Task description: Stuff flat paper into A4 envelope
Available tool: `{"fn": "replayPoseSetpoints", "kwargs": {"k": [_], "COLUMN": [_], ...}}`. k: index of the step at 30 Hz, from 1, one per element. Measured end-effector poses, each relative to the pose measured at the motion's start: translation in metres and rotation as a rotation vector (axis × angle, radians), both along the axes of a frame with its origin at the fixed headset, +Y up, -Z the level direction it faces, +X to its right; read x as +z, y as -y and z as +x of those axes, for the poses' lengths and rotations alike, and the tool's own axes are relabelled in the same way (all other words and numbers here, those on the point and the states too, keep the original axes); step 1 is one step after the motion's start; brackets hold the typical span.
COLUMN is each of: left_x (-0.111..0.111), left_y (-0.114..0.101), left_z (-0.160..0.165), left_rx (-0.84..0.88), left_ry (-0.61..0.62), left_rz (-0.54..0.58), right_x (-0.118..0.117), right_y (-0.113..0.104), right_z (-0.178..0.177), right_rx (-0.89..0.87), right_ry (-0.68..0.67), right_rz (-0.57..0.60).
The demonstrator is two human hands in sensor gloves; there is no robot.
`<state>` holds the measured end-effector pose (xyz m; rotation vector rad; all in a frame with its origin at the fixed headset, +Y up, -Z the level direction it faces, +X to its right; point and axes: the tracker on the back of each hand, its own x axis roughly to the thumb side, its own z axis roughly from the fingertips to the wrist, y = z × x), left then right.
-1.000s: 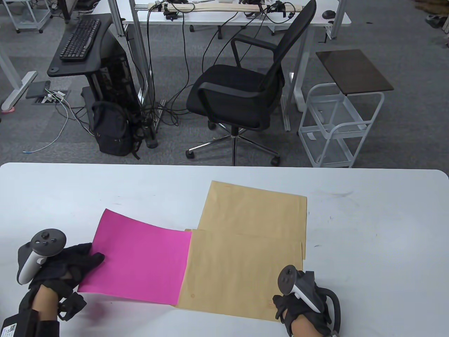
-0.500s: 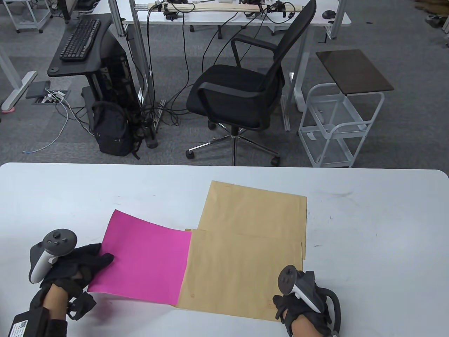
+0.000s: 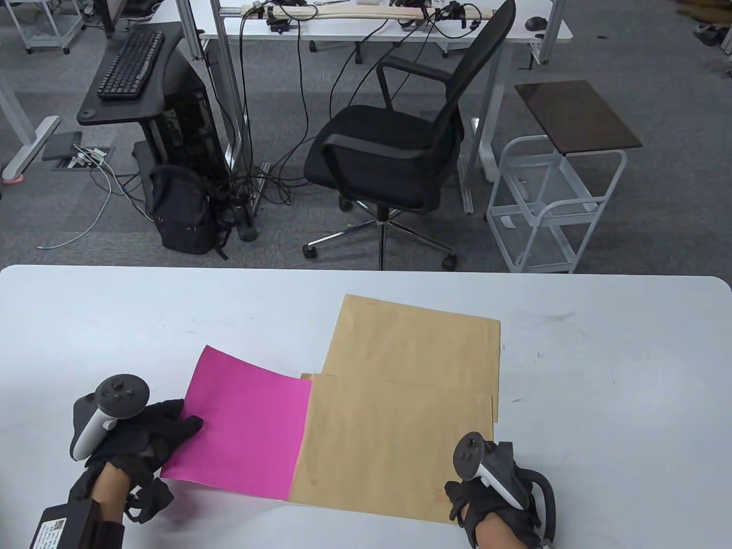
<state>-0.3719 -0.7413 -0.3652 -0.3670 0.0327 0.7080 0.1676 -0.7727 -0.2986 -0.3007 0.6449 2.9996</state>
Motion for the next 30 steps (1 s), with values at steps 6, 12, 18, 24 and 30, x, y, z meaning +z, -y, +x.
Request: {"fn": "replayPoseSetpoints", "kwargs": {"k": [6,12,18,24,30], "left_x": [0.0,-0.001,-0.001,-0.001,-0.002], "left_y": [0.002,0.005,0.007,0.01,0.014], "left_z": [0.009,0.024,0.036,0.045,0.057], "left_rx": [-0.004,-0.043,-0.064,-0.069,-0.079], "left_ry": [0.014,0.05,0.074,0.076,0.08], "left_rz": [0.004,-0.011,-0.008,-0.01,-0.02], "right_x": [0.001,0.0,0.0,0.0,0.0], "right_y": [0.0,0.0,0.0,0.0,0.0], "right_z": [0.0,0.0,0.0,0.001,0.001], "right_rx": [-0.001,-0.001,-0.003,-0.003,-0.004], "right_ry": [0.0,-0.001,-0.001,-0.001,-0.001], "right_rz": [0.001,0.001,-0.002,-0.002,-0.003]}}
